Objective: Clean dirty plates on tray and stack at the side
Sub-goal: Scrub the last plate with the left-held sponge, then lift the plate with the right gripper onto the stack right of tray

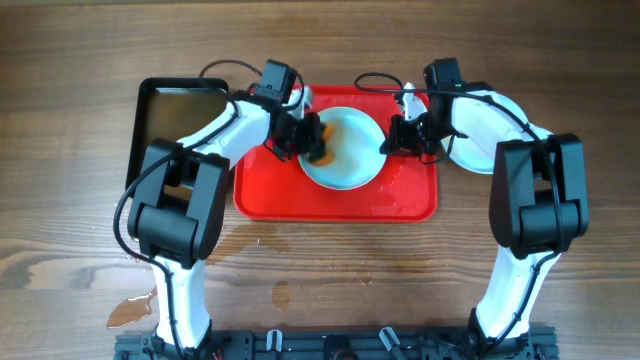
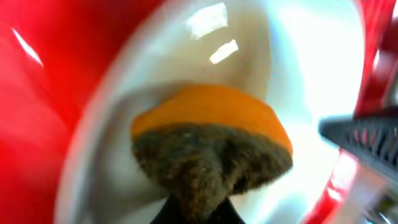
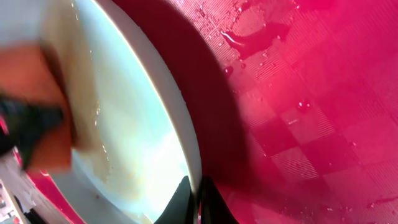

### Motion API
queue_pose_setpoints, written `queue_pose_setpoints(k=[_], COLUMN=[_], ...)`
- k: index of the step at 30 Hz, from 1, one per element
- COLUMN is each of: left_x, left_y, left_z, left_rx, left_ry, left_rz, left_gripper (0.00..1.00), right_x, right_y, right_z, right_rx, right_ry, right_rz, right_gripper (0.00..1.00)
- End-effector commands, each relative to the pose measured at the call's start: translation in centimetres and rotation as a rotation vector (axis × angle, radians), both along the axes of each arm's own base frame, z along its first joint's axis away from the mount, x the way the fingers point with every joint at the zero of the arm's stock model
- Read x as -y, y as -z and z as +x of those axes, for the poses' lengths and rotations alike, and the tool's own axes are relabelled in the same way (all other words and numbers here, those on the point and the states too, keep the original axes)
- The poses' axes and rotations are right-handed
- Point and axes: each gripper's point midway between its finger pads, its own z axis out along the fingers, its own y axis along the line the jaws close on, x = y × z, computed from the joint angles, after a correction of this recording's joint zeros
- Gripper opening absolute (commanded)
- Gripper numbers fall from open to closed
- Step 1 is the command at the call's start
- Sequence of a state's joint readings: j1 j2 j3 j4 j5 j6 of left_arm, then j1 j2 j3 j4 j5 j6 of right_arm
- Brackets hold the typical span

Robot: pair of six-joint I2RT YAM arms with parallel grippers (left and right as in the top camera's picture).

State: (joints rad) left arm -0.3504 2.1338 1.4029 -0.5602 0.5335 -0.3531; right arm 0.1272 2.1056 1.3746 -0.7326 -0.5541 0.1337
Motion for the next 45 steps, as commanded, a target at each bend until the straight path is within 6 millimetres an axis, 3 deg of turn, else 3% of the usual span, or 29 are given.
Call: queue_pose_setpoints(k=[1,3,5,6,8,11,15,17,19,23,27,31,36,38,42,45], left_x=[-0.6,-1.1,-2.2,-2.8,-4.9,-6.9,-8.7,-8.8,-8.9,-9.0,-9.0,-9.0,-8.9,-8.9,-8.9,-8.9], left_y=[0.8,-2.5,-7.6,-9.0,-11.2,-10.9,-10.3,-10.2,-10.2,-10.2,-10.2,-10.2,-10.3,-10.3,-10.2,-10.2], left_z=[-2.4,-0.7,1.9,2.4,3.5,4.2,4.9,4.9,5.0,5.0,5.0,5.0,5.2,5.2,5.2,5.1], left_rx=[-0.099,-0.016,0.113,0.149,0.221,0.246,0.251,0.253,0.256,0.255,0.255,0.256,0.266,0.266,0.265,0.263], left_ry=[0.049,0.046,0.008,-0.007,-0.06,-0.107,-0.178,-0.181,-0.184,-0.184,-0.184,-0.184,-0.185,-0.185,-0.185,-0.185], left_rz=[-0.015,-0.037,-0.073,-0.076,-0.029,0.058,0.156,0.163,0.172,0.172,0.172,0.172,0.169,0.169,0.17,0.17], left_gripper=[0.04,0.04,0.04,0.04,0.04,0.04,0.04,0.04,0.04,0.04,0.04,0.05,0.04,0.05,0.04,0.04], right_x=[0.9,0.9,0.9,0.9,0.8,0.6,0.2,-0.1,-0.2,0.6,2.9,7.5,10.0,9.7,7.0,5.4], right_y=[1.2,1.2,1.2,1.2,1.2,1.0,2.9,4.1,4.4,3.8,-0.4,-7.4,-15.0,-16.7,-18.8,-21.4], right_z=[-0.5,-0.5,-0.5,-0.5,0.0,1.5,0.6,-0.7,-1.3,-1.6,0.6,2.7,2.5,1.9,1.0,0.1], right_rx=[-0.029,-0.028,-0.028,-0.026,-0.007,0.075,0.05,0.029,0.013,-0.03,0.08,0.276,0.508,0.575,0.694,0.829], right_ry=[0.007,0.007,0.007,0.007,0.007,-0.013,-0.047,-0.074,-0.087,-0.037,0.051,0.233,0.335,0.351,0.331,0.362], right_rz=[-0.041,-0.041,-0.041,-0.041,-0.039,-0.031,-0.109,-0.165,-0.193,-0.172,-0.211,-0.457,-0.74,-0.863,-1.007,-1.144], right_gripper=[0.04,0.04,0.04,0.05,0.21,0.4,0.4,0.33,0.08,0.04,0.04,0.04,0.04,0.04,0.04,0.04])
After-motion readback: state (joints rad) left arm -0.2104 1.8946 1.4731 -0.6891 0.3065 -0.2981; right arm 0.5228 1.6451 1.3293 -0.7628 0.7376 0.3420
